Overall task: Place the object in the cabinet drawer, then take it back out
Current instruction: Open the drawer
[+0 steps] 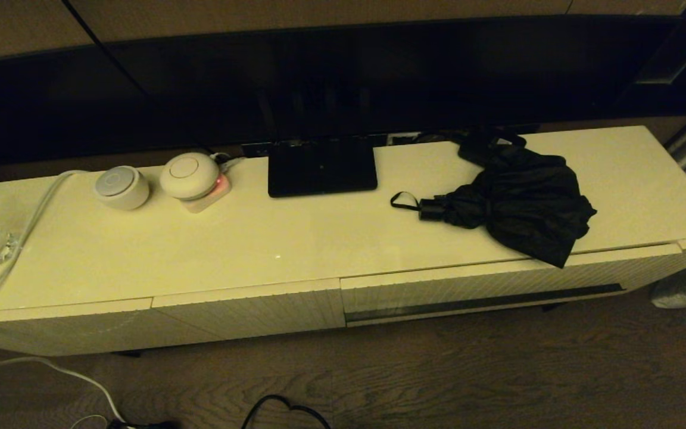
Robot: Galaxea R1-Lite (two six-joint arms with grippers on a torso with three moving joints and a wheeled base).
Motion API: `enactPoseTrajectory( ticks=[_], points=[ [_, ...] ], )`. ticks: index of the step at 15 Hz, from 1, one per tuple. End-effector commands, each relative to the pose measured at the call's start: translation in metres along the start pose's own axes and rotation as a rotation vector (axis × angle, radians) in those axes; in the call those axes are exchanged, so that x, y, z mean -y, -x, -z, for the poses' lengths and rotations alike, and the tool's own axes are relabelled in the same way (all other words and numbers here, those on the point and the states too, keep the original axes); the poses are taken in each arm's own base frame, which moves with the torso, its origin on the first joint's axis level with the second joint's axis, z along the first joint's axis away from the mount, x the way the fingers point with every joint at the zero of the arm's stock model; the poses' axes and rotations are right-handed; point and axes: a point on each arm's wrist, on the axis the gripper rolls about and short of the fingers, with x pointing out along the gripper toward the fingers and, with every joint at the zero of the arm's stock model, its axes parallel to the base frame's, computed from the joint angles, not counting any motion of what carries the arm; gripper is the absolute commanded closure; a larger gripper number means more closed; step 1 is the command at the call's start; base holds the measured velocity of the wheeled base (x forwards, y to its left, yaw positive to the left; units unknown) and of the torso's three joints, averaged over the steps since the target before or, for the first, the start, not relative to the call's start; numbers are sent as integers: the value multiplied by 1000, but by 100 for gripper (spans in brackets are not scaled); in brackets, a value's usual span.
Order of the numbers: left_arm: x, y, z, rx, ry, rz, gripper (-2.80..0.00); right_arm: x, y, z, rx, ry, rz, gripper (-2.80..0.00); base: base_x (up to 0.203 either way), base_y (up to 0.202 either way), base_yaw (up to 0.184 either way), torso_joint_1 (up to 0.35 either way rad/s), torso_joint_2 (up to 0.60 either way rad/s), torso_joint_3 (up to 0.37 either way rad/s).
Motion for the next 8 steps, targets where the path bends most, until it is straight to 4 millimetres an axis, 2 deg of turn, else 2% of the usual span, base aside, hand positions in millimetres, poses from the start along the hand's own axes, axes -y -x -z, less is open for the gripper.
enactPoseTrajectory(
  ticks=[1,8],
  points=[
    [0,0,1,-3,-1,-1,0,0,0,1,-3,7,2,0,0,0,0,0,0,0],
    [0,0,1,-3,-1,-1,0,0,0,0,-4,1,9,0,0,0,0,0,0,0]
  ],
)
